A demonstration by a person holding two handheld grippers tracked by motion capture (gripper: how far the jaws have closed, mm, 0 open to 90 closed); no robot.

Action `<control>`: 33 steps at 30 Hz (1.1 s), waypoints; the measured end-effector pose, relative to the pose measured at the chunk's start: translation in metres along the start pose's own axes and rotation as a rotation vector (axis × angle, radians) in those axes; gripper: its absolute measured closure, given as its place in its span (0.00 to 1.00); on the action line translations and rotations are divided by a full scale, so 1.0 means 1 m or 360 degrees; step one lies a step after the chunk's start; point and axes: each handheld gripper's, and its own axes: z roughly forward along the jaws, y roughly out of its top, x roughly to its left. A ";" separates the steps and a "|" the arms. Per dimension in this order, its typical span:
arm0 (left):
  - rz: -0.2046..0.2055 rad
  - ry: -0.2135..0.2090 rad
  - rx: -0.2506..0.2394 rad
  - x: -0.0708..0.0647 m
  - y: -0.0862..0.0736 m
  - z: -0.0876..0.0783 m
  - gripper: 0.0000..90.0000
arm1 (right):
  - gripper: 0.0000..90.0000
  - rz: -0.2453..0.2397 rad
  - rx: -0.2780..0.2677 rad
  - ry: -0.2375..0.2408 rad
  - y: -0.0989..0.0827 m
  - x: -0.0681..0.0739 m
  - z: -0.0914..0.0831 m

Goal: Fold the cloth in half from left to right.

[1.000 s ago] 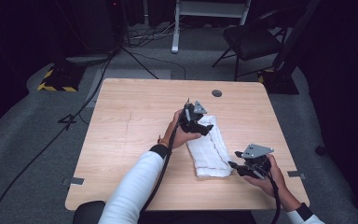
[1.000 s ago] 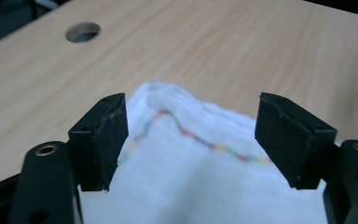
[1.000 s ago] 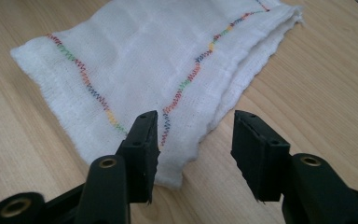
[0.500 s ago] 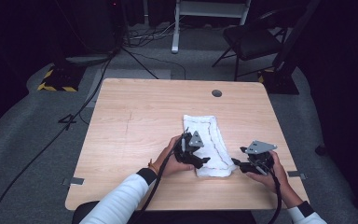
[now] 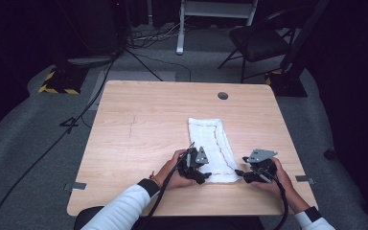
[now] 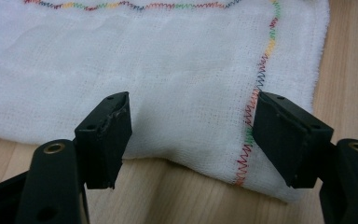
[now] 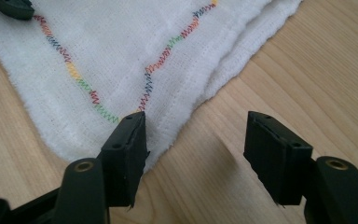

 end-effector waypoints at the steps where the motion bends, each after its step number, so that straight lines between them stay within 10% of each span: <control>1: -0.0009 0.0004 0.0002 0.000 -0.001 -0.001 0.32 | 0.44 0.0008 -0.0002 0.0003 0.000 0.001 0.000; 19: -0.0070 -0.0049 -0.0015 0.005 -0.037 -0.030 0.32 | 0.43 -0.0039 -0.0038 0.0121 0.014 0.031 0.010; 33: -0.0104 0.0024 -0.0122 0.018 -0.029 -0.059 0.25 | 0.44 -0.0037 -0.0123 0.0119 0.023 0.026 -0.004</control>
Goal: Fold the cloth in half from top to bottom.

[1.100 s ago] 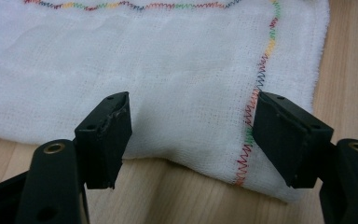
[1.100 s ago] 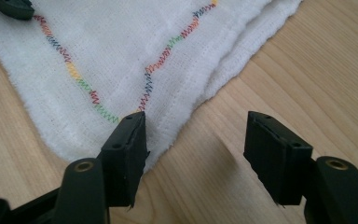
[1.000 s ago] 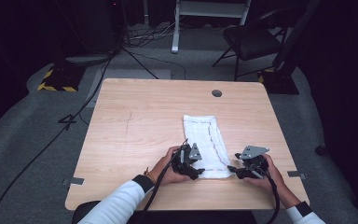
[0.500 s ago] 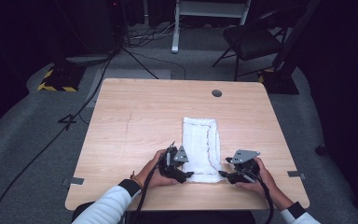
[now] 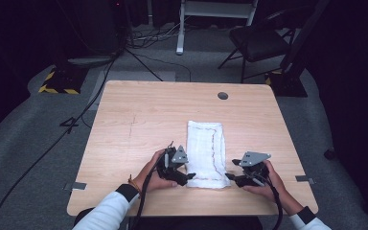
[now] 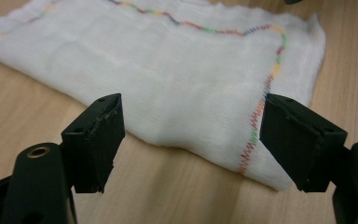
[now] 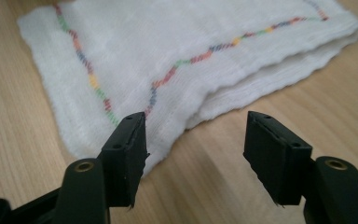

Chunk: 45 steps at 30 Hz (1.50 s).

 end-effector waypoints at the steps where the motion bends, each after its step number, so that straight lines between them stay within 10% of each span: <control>1: -0.0028 0.0003 -0.0021 0.004 0.002 -0.002 0.25 | 0.44 0.0018 -0.0023 -0.0004 0.002 -0.003 -0.002; 15: -0.0096 0.0243 -0.0023 0.063 0.036 0.012 0.24 | 0.49 0.0103 -0.0165 -0.0175 0.036 -0.056 -0.005; 27: -0.0182 0.0357 0.0055 0.103 0.057 0.051 0.24 | 0.50 0.0113 -0.0066 -0.0258 0.063 -0.090 0.043; 37: -0.0394 0.0388 0.0117 0.134 0.048 0.085 0.25 | 0.51 0.0274 -0.0021 -0.0252 0.069 -0.117 0.082; 45: -0.0409 0.0374 0.0162 0.140 0.051 0.096 0.23 | 0.49 0.0405 0.0011 -0.0217 0.067 -0.133 0.105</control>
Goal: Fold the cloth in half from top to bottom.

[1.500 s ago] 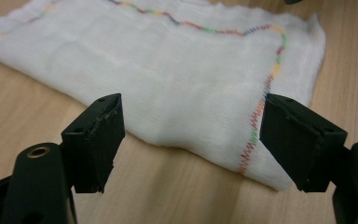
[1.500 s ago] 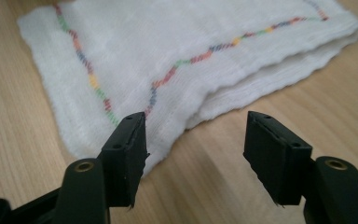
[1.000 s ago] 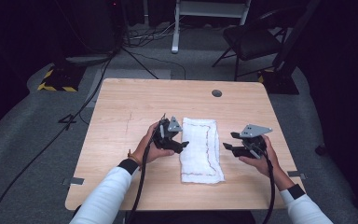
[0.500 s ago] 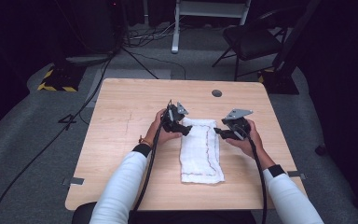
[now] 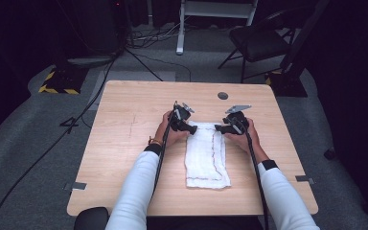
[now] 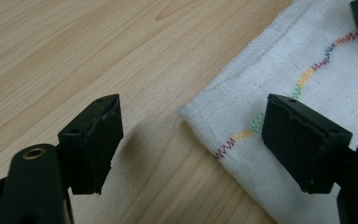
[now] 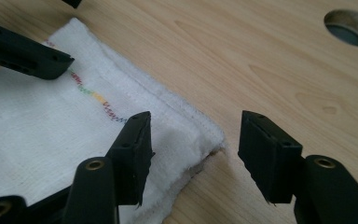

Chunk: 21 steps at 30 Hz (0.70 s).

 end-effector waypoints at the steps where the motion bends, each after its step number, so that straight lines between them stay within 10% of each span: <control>1: -0.0011 -0.0009 0.0004 0.000 0.000 0.001 0.23 | 0.49 0.0019 0.0012 0.0012 0.000 -0.001 0.003; 6: -0.0073 -0.0079 -0.0024 0.004 -0.004 0.003 0.24 | 0.45 0.0123 0.0044 0.0065 0.000 -0.007 0.011; 12: -0.0045 -0.0101 -0.0031 0.004 -0.004 0.003 0.25 | 0.57 0.0075 0.0056 0.0079 0.003 -0.002 0.012; 21: 0.0033 -0.0307 -0.0003 0.002 0.000 -0.001 0.77 | 0.87 0.0091 0.0040 0.0193 0.002 0.001 0.011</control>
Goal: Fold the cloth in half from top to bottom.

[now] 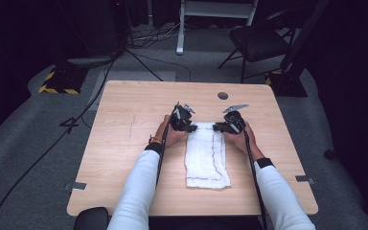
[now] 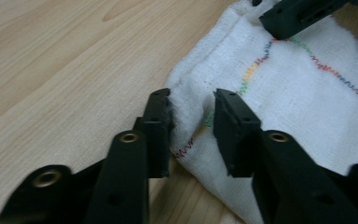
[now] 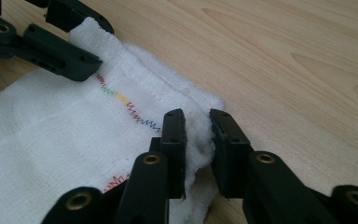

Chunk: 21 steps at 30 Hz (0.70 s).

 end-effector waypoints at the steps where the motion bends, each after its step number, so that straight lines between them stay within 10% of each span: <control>1: 0.0004 -0.0016 0.0000 0.002 0.000 0.000 0.79 | 0.89 -0.0003 -0.0005 0.0004 0.000 0.000 0.000; 5: -0.0001 -0.0044 0.0008 0.007 0.004 0.002 0.87 | 0.92 -0.0037 -0.0017 -0.0045 0.001 0.001 0.000; 21: 0.0174 0.0248 -0.0038 0.002 0.051 -0.003 0.93 | 0.93 -0.0139 -0.0176 -0.0289 0.028 -0.008 -0.016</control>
